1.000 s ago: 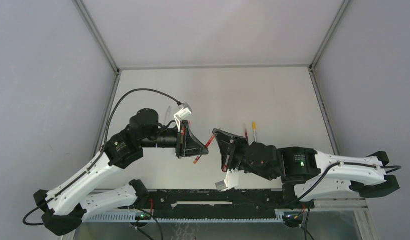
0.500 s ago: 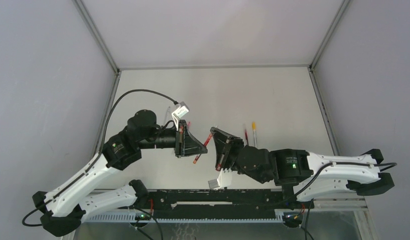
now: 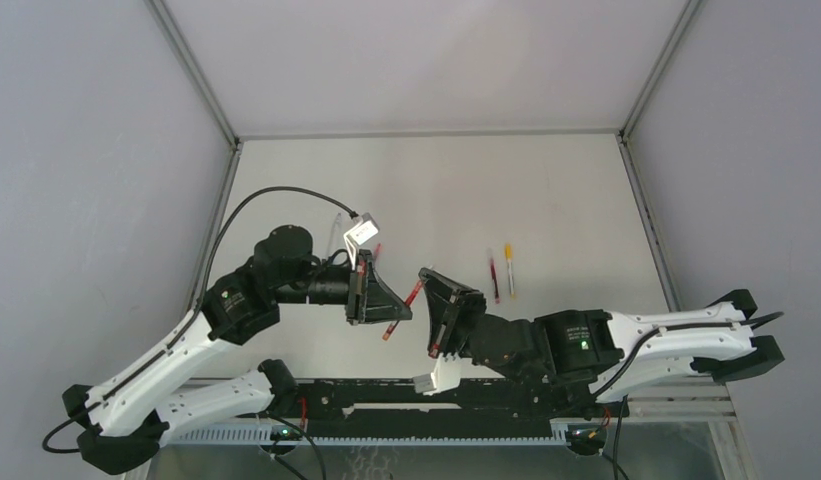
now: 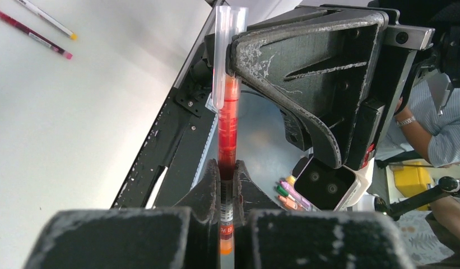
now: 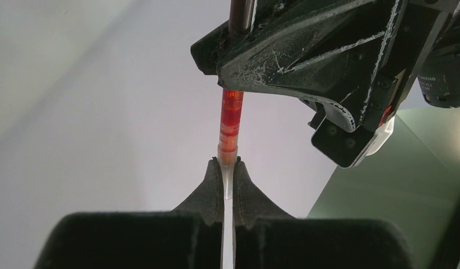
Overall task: Insert the pens into the pen caps
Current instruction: Insert the pen cap onto the pen, then press the pen cap onto the pen, then place the pen at the center of the board.
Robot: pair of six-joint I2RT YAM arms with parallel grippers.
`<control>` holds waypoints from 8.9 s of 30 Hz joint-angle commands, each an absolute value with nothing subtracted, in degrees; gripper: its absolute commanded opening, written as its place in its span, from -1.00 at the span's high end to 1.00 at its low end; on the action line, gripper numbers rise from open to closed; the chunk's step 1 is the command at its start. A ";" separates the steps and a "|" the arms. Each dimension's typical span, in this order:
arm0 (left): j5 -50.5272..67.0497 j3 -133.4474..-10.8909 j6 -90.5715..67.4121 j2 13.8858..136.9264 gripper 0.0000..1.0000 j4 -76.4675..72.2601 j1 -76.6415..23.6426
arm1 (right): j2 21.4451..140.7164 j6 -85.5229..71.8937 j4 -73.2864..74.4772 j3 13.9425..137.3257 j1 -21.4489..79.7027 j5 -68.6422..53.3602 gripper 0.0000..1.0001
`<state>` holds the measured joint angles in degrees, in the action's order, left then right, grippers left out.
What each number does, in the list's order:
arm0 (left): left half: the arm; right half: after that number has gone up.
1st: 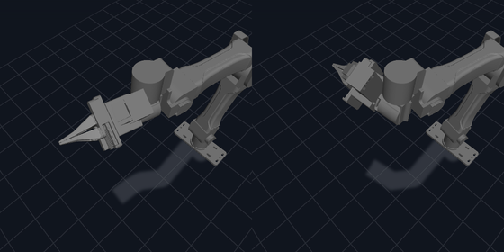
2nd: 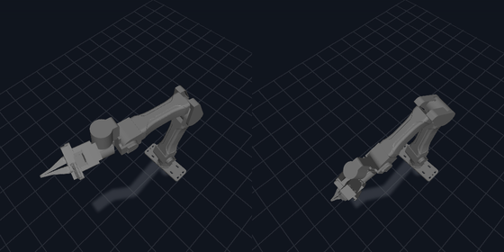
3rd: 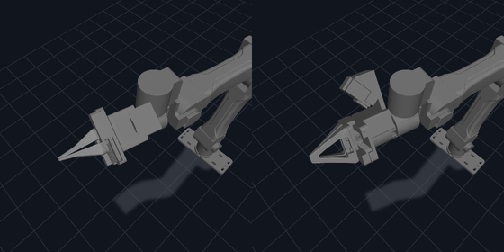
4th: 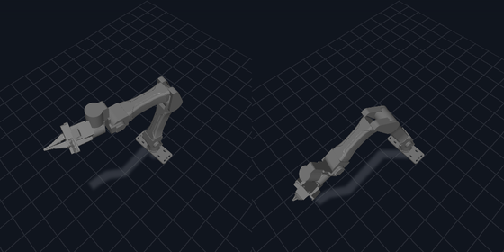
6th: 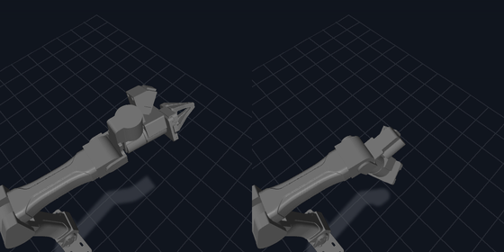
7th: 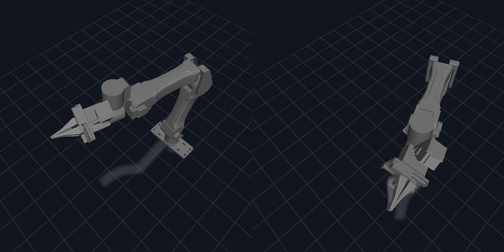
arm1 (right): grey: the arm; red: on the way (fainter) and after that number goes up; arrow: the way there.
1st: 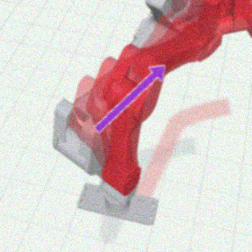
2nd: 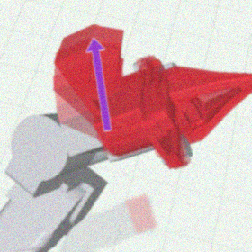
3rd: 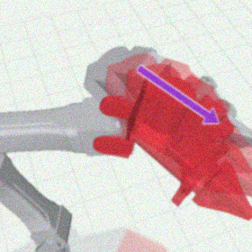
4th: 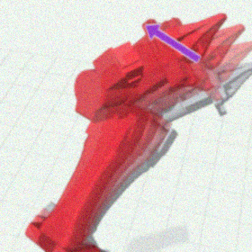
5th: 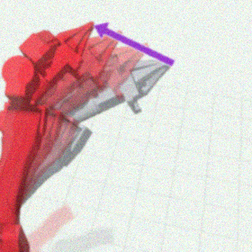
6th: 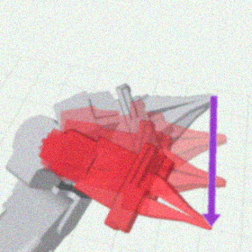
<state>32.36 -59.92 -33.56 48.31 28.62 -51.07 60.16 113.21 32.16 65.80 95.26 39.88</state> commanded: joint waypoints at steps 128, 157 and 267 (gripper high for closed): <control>20.67 -51.33 -24.46 33.27 1.00 4.48 -45.80 | 68.83 -25.34 7.03 85.44 69.97 9.48 0.22; 19.00 -53.30 -29.05 32.55 1.00 2.72 -44.64 | 69.51 -26.37 17.72 71.33 84.31 15.84 1.00; 8.83 -42.93 -33.01 31.16 -0.45 15.02 -44.39 | 58.48 -32.26 31.38 69.82 59.66 19.45 1.00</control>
<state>19.29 -44.14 -34.48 31.44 4.16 -44.45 57.87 -27.83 14.66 69.01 65.95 17.67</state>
